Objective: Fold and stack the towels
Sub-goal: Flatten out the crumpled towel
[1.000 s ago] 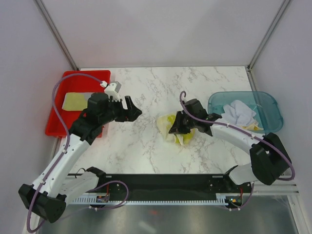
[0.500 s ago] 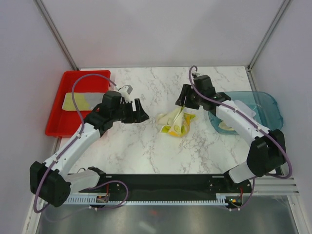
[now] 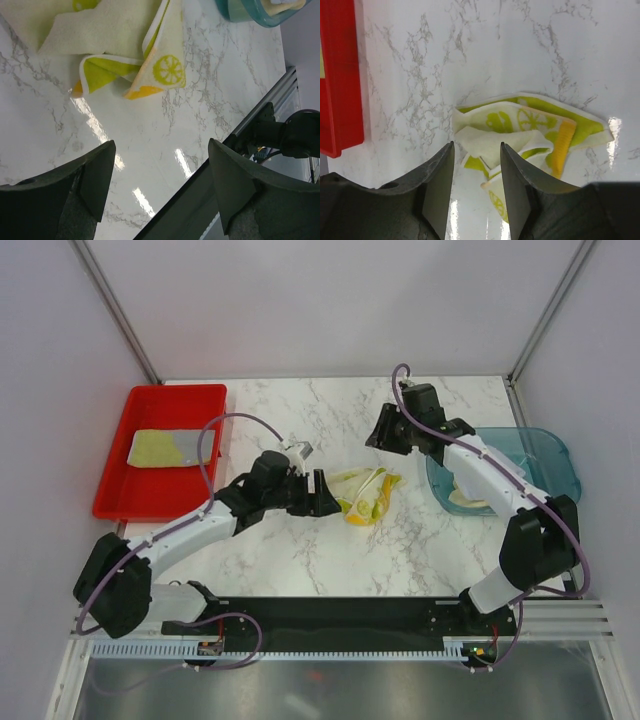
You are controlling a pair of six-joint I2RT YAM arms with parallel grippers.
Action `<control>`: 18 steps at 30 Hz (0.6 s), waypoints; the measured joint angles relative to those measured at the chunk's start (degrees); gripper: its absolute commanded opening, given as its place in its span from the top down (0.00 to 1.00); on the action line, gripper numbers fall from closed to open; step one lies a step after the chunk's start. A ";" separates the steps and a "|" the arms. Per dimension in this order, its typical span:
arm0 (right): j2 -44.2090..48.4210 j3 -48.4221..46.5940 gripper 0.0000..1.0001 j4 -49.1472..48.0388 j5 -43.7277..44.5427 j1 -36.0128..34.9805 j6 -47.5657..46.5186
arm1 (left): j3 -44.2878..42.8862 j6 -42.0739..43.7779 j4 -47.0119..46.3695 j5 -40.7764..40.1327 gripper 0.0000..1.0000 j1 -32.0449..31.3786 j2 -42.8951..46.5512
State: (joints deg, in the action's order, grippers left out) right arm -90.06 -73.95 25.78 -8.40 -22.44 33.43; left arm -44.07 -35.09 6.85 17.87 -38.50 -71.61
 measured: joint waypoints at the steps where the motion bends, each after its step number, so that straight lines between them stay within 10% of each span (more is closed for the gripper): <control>1: -0.02 -0.26 0.50 0.22 0.79 0.28 0.00 | 0.02 -0.11 -1.36 0.09 0.19 -0.26 -1.66; 18: 6.34 9.79 0.50 3.08 7.28 6.25 -0.70 | -9.97 -0.70 -12.81 0.68 0.22 -4.46 -27.56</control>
State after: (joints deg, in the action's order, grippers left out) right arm -83.72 -64.16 28.86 -1.13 -16.19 32.73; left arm -54.04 -35.79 -5.96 18.55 -42.96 -99.18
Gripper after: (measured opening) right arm 0.498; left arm 0.790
